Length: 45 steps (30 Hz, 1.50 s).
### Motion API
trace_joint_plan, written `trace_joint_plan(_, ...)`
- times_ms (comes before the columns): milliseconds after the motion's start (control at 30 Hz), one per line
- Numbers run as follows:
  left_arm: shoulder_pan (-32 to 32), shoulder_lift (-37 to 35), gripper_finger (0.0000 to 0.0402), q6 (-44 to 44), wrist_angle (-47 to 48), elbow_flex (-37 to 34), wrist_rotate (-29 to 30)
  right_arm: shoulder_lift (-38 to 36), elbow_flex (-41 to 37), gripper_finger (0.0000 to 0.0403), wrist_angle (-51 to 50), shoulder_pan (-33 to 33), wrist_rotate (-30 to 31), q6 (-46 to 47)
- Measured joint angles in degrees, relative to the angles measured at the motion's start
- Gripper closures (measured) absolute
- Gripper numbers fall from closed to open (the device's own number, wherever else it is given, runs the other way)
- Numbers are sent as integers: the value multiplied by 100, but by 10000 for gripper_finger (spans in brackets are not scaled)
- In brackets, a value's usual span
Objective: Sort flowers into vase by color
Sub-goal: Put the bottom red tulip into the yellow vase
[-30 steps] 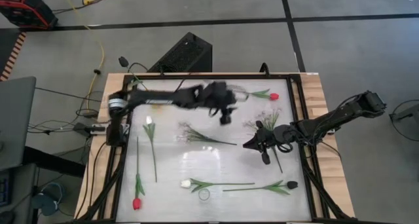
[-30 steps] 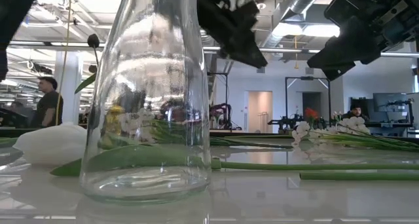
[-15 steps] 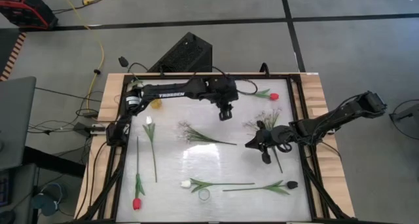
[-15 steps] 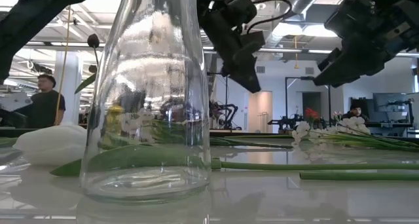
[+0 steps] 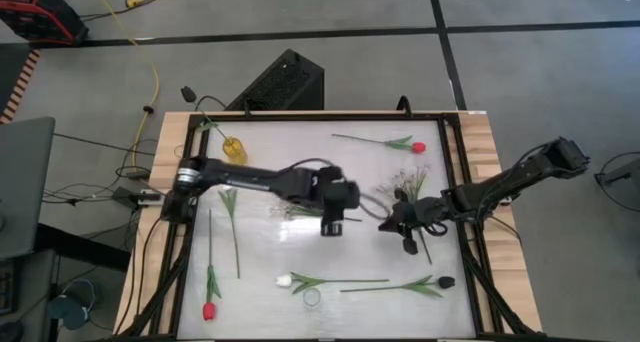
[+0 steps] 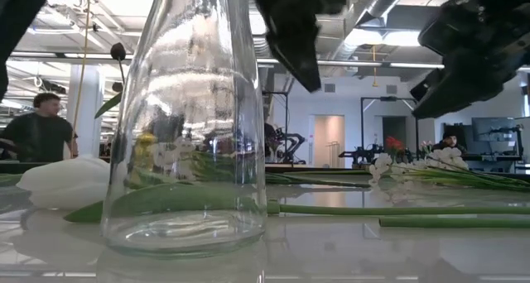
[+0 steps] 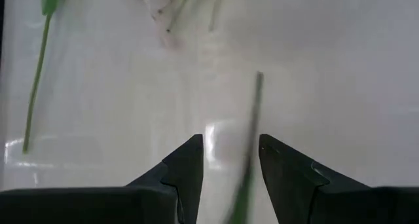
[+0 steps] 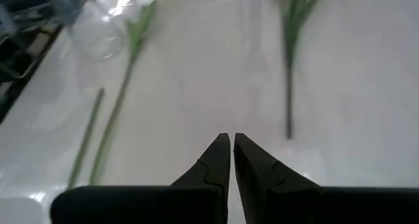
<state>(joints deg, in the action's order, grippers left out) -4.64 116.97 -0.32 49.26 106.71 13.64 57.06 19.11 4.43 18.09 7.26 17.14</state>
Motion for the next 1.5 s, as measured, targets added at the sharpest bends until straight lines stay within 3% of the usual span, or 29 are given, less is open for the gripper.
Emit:
trace_joint_plan(167,-637,-962,265,-1878,675,-1017,970,0,0,352,2,495,1,42)
trace_joint_plan(300,-1175,-1833,265,-3895,1002,-2066,844,0,0,352,45,785,5,-32)
trace_joint_plan(533,-1840,-2943,265,-7636,1011,-3756,-737,-2,0,352,132,937,40,-96)
trace_joint_plan(667,-2143,-3150,265,-9007,1038,-4520,-1740,0,0,352,147,935,44,-108)
trace_joint_plan(900,-2568,-3168,265,-9833,1042,-5364,-2759,0,0,352,186,912,325,-141)
trace_joint_plan(1500,-2840,-3446,265,-9888,12,-7095,-3188,0,0,352,197,943,359,-216)
